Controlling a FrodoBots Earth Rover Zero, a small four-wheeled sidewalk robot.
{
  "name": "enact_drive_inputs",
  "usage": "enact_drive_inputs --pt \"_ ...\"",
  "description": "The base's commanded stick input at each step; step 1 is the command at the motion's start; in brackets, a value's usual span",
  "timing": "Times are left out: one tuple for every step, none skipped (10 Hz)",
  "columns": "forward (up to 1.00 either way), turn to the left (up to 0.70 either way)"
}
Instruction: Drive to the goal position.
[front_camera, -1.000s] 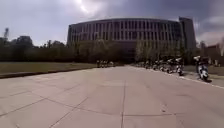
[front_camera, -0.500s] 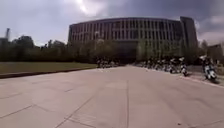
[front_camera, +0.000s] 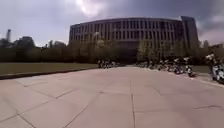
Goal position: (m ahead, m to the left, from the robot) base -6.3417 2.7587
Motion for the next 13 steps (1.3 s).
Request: enact_drive_inputs --pt "0.70 -0.01" --pt "0.70 -0.01" --pt "0.70 -0.01" --pt "0.70 -0.01" --pt "0.70 -0.01" --pt "0.70 -0.01" --pt "0.70 -0.01" --pt "0.70 -0.01" --pt "0.70 -0.01" --pt "0.70 -0.01" --pt "0.70 -0.01" --pt "0.70 -0.01" --pt "0.70 -0.01"
